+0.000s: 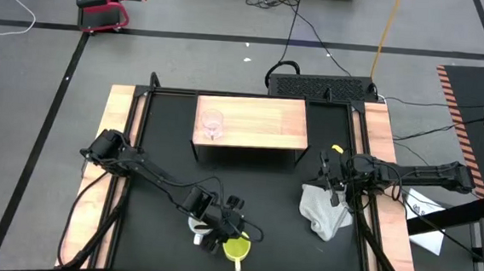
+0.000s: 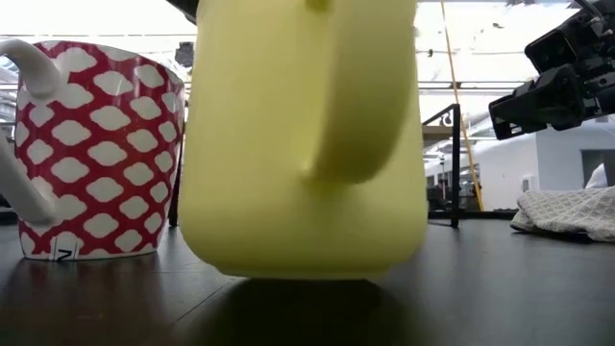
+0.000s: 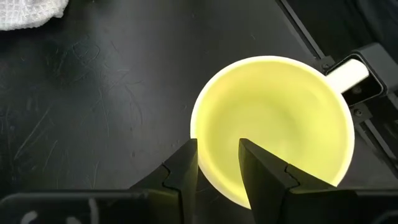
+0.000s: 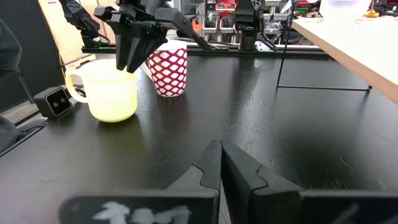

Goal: Stack small to large cups/mugs on shelf
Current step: Put the yellow mug on the shelf

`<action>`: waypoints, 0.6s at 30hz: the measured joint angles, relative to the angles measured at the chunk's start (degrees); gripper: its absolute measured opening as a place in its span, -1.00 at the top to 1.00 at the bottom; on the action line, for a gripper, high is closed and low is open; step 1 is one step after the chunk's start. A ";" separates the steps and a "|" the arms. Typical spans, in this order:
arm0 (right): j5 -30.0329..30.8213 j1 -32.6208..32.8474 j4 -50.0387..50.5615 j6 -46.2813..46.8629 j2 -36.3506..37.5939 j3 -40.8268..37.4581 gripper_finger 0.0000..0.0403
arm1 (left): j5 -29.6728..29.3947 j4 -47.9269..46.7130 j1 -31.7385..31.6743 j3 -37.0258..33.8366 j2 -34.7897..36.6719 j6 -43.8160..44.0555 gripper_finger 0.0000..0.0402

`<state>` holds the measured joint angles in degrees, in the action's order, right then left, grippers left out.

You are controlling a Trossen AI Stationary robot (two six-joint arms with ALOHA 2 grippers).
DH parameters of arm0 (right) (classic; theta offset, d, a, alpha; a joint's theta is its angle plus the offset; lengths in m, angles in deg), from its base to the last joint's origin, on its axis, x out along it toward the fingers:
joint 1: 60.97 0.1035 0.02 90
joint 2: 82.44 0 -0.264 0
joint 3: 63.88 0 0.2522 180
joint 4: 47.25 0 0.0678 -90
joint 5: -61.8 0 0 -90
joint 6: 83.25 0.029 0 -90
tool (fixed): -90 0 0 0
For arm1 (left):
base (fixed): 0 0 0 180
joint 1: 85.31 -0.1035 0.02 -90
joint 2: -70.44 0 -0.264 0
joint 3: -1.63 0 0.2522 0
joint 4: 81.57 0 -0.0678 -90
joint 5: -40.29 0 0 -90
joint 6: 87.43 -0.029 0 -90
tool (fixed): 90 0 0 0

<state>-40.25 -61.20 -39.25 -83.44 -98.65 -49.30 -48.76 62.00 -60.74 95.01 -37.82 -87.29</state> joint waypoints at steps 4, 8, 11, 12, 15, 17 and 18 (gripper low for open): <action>-0.01 0.01 0.00 0.02 0.00 0.00 1.00 | 0.00 0.99 0.71 0.00 0.00 -0.04 0.40; -0.02 0.02 0.00 0.00 0.00 0.00 1.00 | -0.21 1.86 1.43 0.00 0.00 -0.06 0.40; -0.02 0.01 0.00 0.00 0.00 0.00 1.00 | -1.25 1.68 1.56 0.00 -0.02 0.21 0.40; -0.01 0.00 0.00 0.02 0.00 0.00 1.00 | -1.25 1.70 1.56 0.00 -0.02 0.24 0.40; -0.02 0.02 0.00 0.02 0.00 0.00 1.00 | -1.80 1.82 1.56 0.00 -0.02 0.14 0.40; -0.02 0.00 0.00 0.00 0.00 0.00 1.00 | -2.92 1.80 1.56 0.00 -0.02 0.11 0.40; -0.02 0.00 0.00 0.05 0.00 0.00 1.00 | -3.47 1.78 1.56 0.00 -0.02 0.12 0.40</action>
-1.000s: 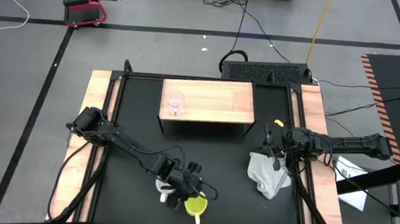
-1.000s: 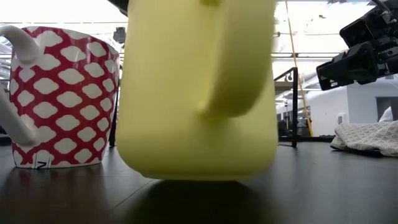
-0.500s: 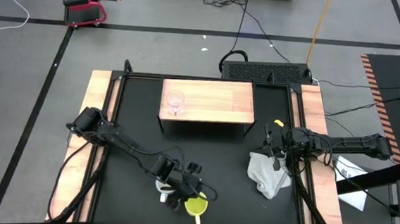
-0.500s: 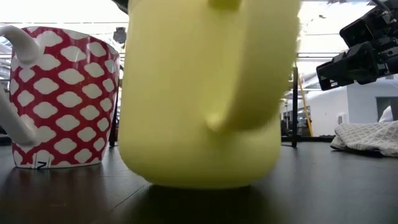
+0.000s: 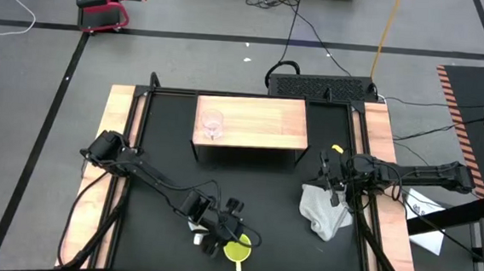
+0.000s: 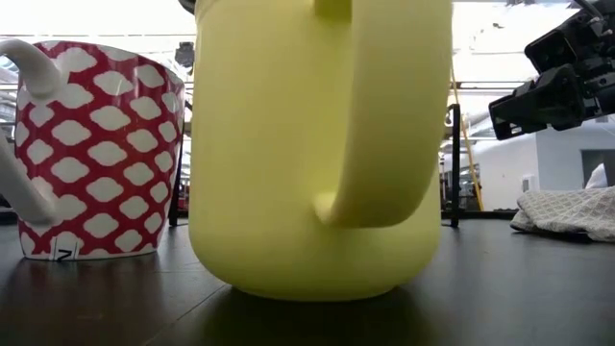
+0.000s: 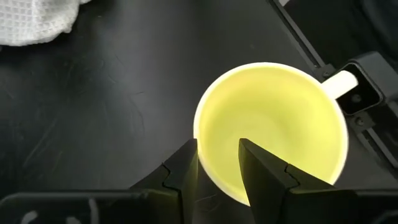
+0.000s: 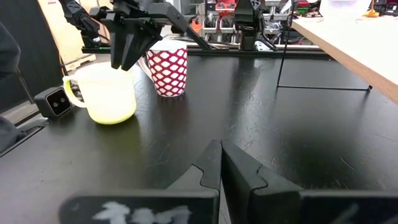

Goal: Stack small to large cups/mugs on shelf
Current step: Put the yellow mug on the shelf

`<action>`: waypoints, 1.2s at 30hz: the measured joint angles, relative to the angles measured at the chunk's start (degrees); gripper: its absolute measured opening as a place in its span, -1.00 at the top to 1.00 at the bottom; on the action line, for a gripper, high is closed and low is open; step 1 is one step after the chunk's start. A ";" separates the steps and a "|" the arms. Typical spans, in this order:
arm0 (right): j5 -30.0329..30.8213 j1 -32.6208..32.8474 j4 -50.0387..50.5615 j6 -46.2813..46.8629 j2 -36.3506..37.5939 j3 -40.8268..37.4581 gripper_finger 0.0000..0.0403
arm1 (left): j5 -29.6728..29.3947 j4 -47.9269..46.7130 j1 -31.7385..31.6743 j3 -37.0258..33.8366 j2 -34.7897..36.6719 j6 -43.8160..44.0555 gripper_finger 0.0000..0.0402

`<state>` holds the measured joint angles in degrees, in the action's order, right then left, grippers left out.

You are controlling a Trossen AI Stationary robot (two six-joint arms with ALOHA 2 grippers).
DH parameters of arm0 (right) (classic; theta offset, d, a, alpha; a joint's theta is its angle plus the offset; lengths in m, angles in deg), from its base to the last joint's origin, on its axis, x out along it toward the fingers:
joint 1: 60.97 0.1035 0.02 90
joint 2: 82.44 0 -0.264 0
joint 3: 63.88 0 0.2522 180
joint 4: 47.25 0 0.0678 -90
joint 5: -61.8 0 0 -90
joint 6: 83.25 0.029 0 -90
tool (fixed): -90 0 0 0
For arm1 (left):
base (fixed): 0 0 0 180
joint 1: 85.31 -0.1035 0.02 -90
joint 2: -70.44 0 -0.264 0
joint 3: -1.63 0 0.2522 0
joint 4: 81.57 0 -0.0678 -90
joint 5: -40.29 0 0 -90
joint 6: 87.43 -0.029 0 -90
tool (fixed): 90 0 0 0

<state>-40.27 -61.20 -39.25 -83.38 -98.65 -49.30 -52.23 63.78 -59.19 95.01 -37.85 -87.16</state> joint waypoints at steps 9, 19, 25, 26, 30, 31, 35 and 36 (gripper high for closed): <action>0.00 0.01 0.00 0.56 0.00 0.00 1.00 | -0.54 -1.23 -0.46 0.00 -0.01 0.25 0.40; 0.00 0.01 0.00 0.56 0.00 0.00 1.00 | 0.32 -2.99 -0.43 0.00 -0.04 1.19 0.40; 0.00 0.02 0.00 0.56 0.00 0.00 1.00 | 0.37 -2.97 -0.43 0.00 -0.04 1.23 0.40; 0.00 0.02 0.00 0.56 0.00 0.00 1.00 | 0.39 -2.95 -0.43 0.00 -0.04 1.23 0.40; 0.00 0.01 0.00 0.56 0.00 0.00 1.00 | 0.53 -2.93 -0.43 0.00 -0.04 1.15 0.40; 0.00 0.01 0.00 0.57 0.00 0.01 1.00 | 0.77 -2.91 -0.44 0.00 -0.04 1.14 0.40; 0.00 0.02 0.00 0.56 0.00 0.00 1.00 | 1.28 -2.53 -0.43 0.00 -0.04 1.14 0.40; 0.00 0.00 0.02 0.56 0.00 0.02 1.00 | 1.71 -2.33 -0.43 0.00 -0.04 1.12 0.40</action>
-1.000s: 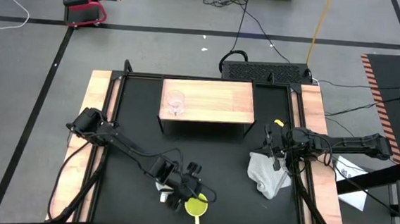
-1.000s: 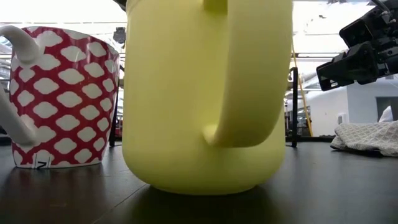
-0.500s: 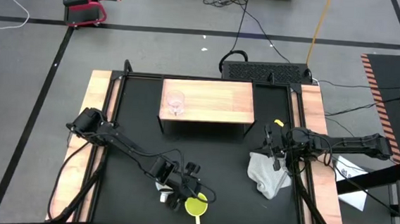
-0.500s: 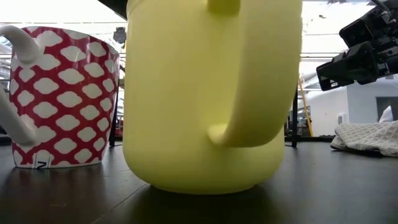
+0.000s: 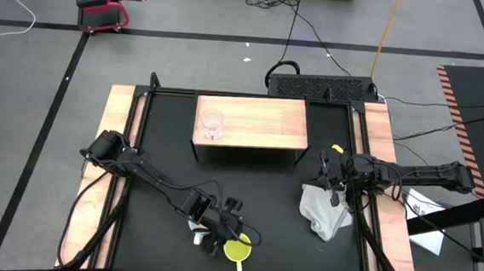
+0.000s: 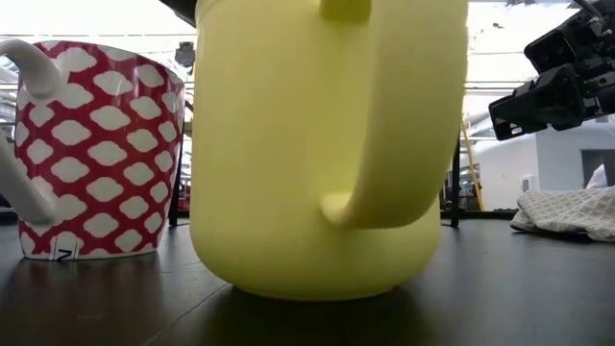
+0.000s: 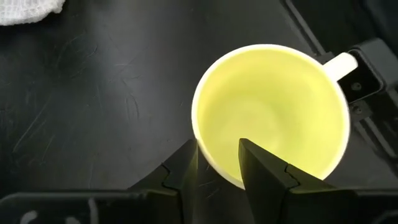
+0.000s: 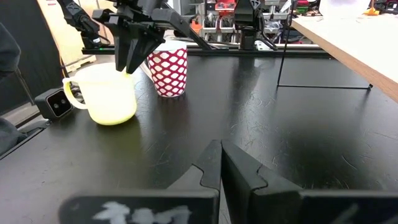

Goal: Stack small to large cups/mugs on shelf
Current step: Put the yellow mug on the shelf

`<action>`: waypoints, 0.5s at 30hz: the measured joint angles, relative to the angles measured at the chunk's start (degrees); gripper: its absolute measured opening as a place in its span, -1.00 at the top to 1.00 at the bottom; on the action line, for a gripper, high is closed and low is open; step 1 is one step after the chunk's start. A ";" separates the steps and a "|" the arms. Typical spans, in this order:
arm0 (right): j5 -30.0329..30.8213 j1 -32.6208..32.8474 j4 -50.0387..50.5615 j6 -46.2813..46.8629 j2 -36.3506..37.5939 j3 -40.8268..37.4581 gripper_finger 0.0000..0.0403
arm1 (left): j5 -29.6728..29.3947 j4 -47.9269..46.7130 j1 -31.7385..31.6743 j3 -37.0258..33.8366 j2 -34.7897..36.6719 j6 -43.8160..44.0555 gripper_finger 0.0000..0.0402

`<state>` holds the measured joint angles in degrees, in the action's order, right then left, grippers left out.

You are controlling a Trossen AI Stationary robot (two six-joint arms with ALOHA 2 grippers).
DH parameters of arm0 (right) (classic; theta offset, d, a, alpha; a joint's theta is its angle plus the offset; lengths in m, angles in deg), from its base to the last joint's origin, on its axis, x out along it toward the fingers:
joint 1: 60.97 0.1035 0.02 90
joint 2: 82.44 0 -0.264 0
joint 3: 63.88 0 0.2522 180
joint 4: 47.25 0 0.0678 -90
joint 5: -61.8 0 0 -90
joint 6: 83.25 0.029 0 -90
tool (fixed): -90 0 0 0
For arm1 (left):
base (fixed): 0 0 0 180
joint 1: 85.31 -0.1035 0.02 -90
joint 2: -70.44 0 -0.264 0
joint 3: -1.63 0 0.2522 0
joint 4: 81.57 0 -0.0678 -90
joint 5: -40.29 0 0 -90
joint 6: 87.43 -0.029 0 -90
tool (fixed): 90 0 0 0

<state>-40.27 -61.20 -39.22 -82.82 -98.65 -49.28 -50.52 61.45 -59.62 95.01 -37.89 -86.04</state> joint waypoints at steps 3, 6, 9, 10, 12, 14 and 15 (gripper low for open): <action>0.00 0.01 -0.02 0.00 0.00 -0.02 1.00 | 1.54 2.09 -0.07 0.02 -0.74 -0.35 0.40; 0.00 0.02 -0.02 0.00 0.02 -0.02 1.00 | 3.06 2.75 -0.07 0.02 -1.86 -1.48 0.40; 0.00 0.00 -0.02 0.00 0.00 -0.02 1.00 | 3.41 3.45 -0.33 0.07 -2.78 -2.03 0.40; 0.00 0.01 -0.02 0.00 0.00 -0.02 1.00 | 3.42 3.08 -0.39 0.02 -2.86 -2.16 0.40; 0.00 0.02 -0.02 0.00 0.00 -0.02 1.00 | 3.42 3.30 -0.59 0.00 -2.87 -2.16 0.40; 0.00 0.02 -0.02 0.00 0.02 -0.02 1.00 | 3.40 3.47 -0.69 0.00 -2.84 -2.19 0.40; 0.00 0.02 -0.02 0.00 0.02 -0.02 1.00 | 3.40 3.43 -0.68 0.00 -2.84 -2.35 0.40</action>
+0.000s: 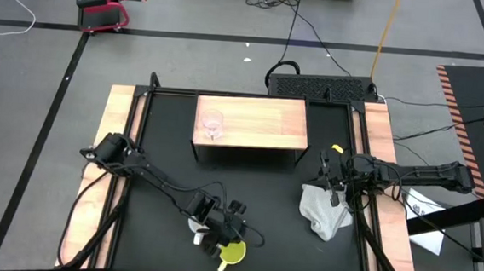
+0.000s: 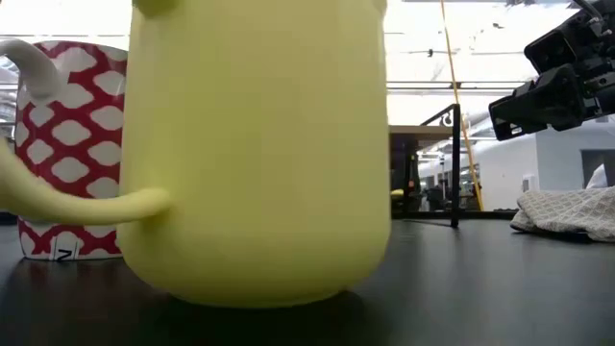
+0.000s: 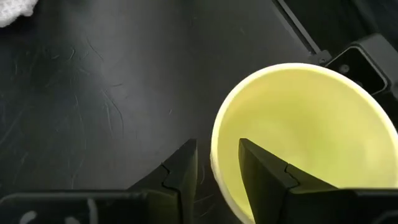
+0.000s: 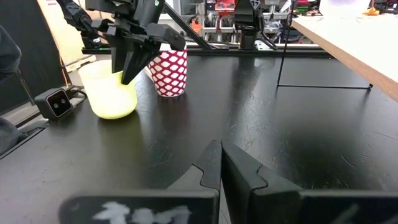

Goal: Stack small to large cups/mugs on shelf
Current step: Put the yellow mug on the shelf

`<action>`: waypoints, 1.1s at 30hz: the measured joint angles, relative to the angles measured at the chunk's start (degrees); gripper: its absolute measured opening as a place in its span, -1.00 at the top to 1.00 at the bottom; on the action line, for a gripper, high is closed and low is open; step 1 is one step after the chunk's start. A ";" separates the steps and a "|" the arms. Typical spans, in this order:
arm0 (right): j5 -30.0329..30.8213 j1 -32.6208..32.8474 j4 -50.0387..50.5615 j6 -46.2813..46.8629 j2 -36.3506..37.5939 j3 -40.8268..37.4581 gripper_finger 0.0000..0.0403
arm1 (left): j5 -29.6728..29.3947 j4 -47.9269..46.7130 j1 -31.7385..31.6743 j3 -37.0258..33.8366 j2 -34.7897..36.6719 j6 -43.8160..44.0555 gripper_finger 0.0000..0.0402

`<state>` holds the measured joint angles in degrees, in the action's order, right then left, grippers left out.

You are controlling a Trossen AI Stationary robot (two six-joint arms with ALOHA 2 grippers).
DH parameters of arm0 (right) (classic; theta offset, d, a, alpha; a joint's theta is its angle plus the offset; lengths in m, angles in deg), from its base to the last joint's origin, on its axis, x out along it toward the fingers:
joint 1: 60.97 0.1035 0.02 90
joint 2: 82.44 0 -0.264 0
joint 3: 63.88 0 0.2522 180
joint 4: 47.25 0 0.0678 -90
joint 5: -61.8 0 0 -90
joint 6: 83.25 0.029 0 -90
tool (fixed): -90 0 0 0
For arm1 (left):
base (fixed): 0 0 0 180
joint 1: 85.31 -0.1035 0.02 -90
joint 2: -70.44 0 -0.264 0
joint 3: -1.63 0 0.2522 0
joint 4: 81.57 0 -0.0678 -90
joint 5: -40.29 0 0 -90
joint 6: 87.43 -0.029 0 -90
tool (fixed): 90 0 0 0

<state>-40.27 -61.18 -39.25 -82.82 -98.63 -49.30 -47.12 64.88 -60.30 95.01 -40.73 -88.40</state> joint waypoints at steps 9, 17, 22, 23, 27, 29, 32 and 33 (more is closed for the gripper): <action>0.00 -0.02 0.00 0.00 0.00 0.00 1.00 | -0.01 -0.09 0.02 0.00 0.00 -1.85 0.88; 0.00 -0.01 0.00 0.00 0.00 0.00 1.00 | 0.00 0.08 0.08 0.09 0.13 -2.94 0.94; 0.00 -0.02 0.00 0.00 0.00 0.00 1.00 | 0.06 1.54 0.17 0.09 0.13 -3.77 0.96; 0.00 -0.01 0.00 0.00 0.00 0.00 1.00 | 0.53 1.65 0.08 0.10 0.13 -3.49 0.96; 0.00 -0.02 0.00 0.00 0.00 0.00 1.00 | 1.70 1.77 -0.20 0.44 0.22 -3.68 0.97; 0.00 0.00 0.00 0.00 0.00 0.02 1.00 | 1.88 1.92 -0.22 0.44 0.66 -4.73 0.97; 0.00 -0.02 0.00 0.00 -0.02 0.01 1.00 | 1.83 1.95 -0.20 0.47 2.34 -5.51 0.97; 0.00 -0.02 0.00 0.00 -0.02 0.00 1.00 | 1.61 2.03 -0.17 0.52 2.98 -5.82 0.97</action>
<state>-40.27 -61.20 -39.25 -82.82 -98.65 -49.30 -45.51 66.91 -60.47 95.53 -37.75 -94.22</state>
